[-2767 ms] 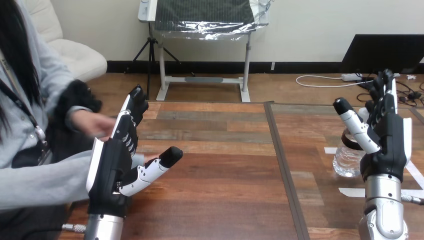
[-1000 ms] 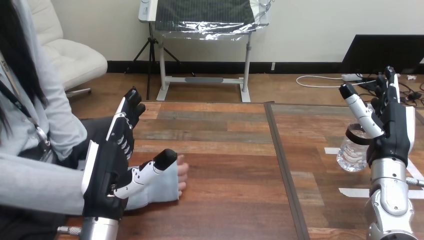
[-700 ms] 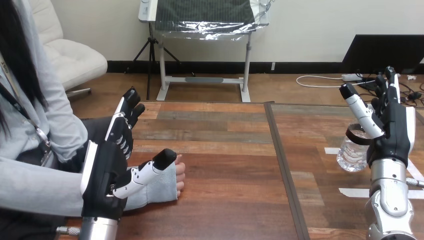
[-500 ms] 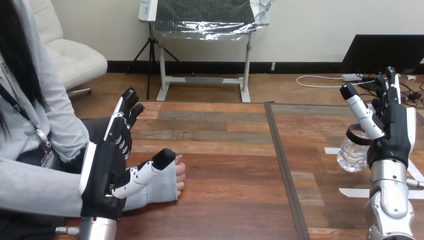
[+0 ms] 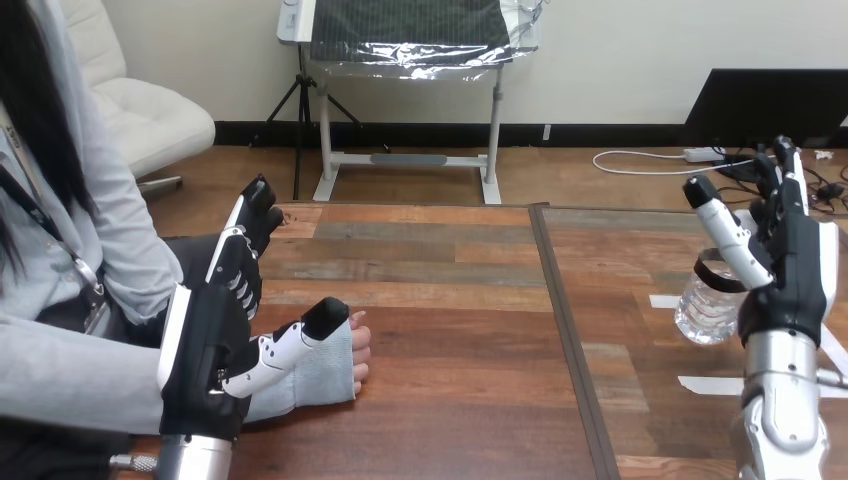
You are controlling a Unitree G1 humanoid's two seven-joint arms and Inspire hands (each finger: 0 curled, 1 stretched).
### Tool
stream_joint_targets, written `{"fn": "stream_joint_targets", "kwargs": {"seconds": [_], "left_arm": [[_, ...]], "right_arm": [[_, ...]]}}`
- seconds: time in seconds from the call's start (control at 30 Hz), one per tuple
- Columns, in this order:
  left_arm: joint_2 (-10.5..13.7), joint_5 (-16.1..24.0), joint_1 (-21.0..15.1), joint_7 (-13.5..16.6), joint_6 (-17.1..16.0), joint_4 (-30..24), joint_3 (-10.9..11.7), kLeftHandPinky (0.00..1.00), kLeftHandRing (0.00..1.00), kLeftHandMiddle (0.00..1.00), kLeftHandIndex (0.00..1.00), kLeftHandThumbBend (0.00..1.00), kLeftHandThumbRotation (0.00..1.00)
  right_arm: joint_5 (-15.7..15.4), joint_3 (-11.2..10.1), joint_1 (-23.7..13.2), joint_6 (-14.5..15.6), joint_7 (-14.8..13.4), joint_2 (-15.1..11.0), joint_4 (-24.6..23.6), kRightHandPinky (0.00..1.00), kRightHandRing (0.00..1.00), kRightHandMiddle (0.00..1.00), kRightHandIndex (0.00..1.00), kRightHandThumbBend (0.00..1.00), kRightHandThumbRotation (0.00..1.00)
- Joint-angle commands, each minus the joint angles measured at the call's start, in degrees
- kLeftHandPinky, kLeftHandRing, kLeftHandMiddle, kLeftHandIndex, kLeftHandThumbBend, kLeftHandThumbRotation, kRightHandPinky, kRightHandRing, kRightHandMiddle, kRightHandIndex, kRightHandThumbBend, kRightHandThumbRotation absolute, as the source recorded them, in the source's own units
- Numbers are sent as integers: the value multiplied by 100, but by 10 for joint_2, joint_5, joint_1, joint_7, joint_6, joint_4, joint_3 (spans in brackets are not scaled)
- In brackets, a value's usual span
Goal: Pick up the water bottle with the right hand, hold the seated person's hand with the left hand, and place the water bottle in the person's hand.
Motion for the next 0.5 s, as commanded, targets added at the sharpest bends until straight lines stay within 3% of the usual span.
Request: {"fn": "stream_joint_targets", "kwargs": {"seconds": [0.0,0.17,0.27,0.47], "left_arm": [[-3,3,-37,2,-7,6,2,99,95,96,94,100,48],[-4,3,-42,1,-9,13,2,99,94,96,94,100,48],[-4,4,-43,0,-9,14,3,99,94,96,94,100,48],[-6,-3,-47,-6,-5,18,2,100,95,96,94,100,48]], "right_arm": [[5,-7,2,-35,-2,8,-15,99,98,94,98,100,52],[2,-5,9,-58,-10,11,-23,98,96,94,97,100,52],[11,-9,14,-74,-2,15,-30,97,96,93,97,100,52],[1,-5,22,-108,-24,18,-43,95,94,92,95,100,52]]}}
